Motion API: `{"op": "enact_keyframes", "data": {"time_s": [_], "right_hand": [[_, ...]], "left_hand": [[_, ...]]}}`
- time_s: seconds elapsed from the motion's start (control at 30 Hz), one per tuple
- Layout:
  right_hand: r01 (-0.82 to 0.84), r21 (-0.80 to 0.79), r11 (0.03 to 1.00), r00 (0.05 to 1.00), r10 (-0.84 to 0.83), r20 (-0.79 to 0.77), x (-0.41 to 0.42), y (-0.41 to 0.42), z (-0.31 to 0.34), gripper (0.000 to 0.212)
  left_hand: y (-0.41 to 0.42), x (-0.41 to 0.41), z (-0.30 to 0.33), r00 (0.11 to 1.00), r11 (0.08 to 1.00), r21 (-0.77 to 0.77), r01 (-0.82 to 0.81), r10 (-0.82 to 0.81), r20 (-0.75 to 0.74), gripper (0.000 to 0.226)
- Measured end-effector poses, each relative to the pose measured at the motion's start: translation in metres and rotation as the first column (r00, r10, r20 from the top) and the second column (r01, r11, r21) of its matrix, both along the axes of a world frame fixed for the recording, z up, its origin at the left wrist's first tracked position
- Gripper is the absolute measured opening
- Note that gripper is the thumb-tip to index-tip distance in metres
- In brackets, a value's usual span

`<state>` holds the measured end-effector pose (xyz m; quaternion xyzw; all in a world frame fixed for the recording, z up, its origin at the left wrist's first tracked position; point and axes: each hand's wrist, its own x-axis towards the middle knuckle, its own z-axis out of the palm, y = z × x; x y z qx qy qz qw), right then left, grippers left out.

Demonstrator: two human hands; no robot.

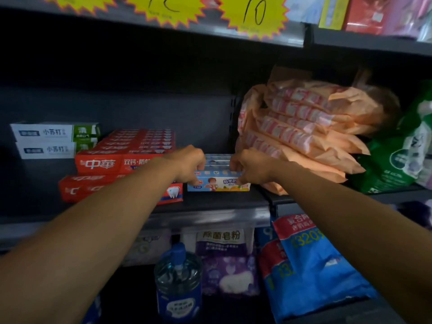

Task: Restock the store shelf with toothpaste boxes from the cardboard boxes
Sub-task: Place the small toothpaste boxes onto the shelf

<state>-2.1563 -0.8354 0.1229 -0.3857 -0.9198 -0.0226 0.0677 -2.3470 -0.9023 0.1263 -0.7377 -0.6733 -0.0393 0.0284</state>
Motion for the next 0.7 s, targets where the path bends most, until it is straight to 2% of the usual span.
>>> {"op": "enact_keyframes", "data": {"time_s": [0.23, 0.5, 0.7], "right_hand": [[0.000, 0.086, 0.996, 0.999, -0.004, 0.045, -0.002, 0.015, -0.010, 0.034], [0.029, 0.161, 0.987, 0.998, -0.038, 0.051, -0.008, 0.022, -0.017, 0.032], [0.022, 0.183, 0.983, 0.998, -0.032, 0.050, -0.007, 0.003, -0.007, 0.041]], "left_hand": [[0.015, 0.003, -0.011, 0.995, 1.000, 0.000, 0.007, -0.007, -0.104, 0.045], [0.018, -0.002, -0.014, 0.984, 0.998, 0.065, -0.004, 0.016, -0.178, 0.030], [0.007, -0.004, -0.006, 0.981, 0.988, 0.141, 0.067, -0.040, -0.189, 0.022]]}}
